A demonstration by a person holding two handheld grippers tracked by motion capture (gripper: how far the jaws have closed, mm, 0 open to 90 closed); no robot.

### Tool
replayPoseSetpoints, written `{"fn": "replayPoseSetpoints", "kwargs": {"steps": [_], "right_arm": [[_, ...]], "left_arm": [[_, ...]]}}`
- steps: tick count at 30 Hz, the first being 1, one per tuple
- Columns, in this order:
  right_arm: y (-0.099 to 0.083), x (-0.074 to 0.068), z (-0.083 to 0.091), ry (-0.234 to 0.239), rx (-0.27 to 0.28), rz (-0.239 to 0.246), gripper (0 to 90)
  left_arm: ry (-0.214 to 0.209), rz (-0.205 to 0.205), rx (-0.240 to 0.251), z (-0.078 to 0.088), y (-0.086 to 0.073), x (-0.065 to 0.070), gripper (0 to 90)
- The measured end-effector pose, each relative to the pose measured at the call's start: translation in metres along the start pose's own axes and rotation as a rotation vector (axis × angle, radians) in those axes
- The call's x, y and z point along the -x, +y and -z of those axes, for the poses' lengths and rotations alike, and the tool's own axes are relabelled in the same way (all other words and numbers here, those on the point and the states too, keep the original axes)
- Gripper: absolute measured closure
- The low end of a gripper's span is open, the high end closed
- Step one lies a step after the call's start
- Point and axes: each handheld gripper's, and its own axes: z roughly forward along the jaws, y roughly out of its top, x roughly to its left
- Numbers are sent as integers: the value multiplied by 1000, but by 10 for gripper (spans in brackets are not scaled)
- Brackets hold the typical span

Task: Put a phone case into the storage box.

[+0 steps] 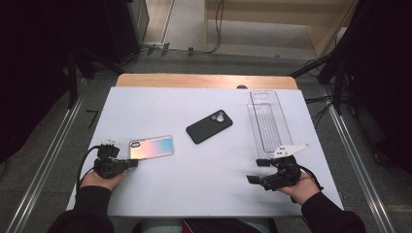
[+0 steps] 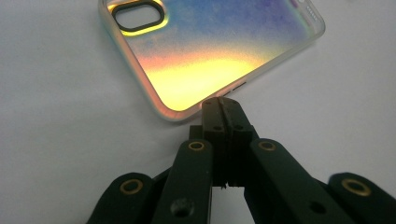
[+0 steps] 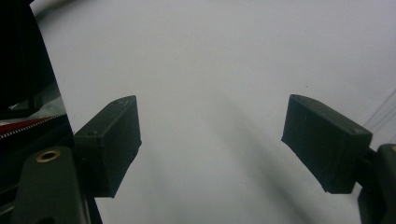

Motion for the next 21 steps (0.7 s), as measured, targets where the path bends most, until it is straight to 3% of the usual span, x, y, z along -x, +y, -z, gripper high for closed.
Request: {"fn": "replayPoseSetpoints", "kwargs": {"steps": [11, 21], "right_arm": [[-1, 0, 1, -3, 0, -6, 174], [-5, 0, 5, -13, 5, -16, 174]], "left_arm": [[26, 18, 29, -3, 9, -10, 900], [59, 7, 56, -18, 34, -15, 900]]}}
